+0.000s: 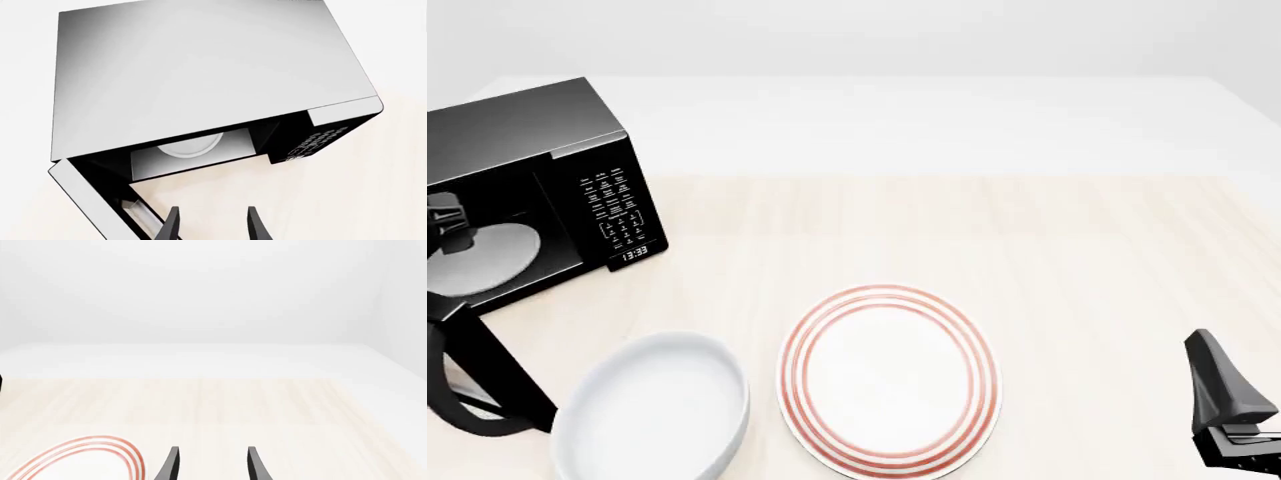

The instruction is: Open the microwave.

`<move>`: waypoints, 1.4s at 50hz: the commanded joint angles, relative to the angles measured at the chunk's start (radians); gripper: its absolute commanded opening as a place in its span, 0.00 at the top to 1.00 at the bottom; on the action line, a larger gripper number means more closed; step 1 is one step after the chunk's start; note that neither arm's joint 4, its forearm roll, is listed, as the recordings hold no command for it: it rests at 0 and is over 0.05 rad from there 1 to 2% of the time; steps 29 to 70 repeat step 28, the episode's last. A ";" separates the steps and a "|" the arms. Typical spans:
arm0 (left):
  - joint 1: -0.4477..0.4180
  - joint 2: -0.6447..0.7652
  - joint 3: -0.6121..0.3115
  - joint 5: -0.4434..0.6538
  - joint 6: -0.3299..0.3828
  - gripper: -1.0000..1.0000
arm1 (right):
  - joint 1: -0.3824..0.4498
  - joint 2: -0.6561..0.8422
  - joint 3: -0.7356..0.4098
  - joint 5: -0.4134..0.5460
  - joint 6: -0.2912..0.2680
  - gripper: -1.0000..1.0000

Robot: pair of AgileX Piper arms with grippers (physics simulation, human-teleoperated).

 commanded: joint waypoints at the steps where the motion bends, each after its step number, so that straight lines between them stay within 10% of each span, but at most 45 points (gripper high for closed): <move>1: 0.009 -0.018 0.018 0.008 0.000 0.00 | 0.000 0.000 0.000 0.000 0.000 0.00; 70: 0.029 -0.036 0.034 -0.002 -0.010 0.00 | 0.000 0.000 0.000 0.000 0.000 0.00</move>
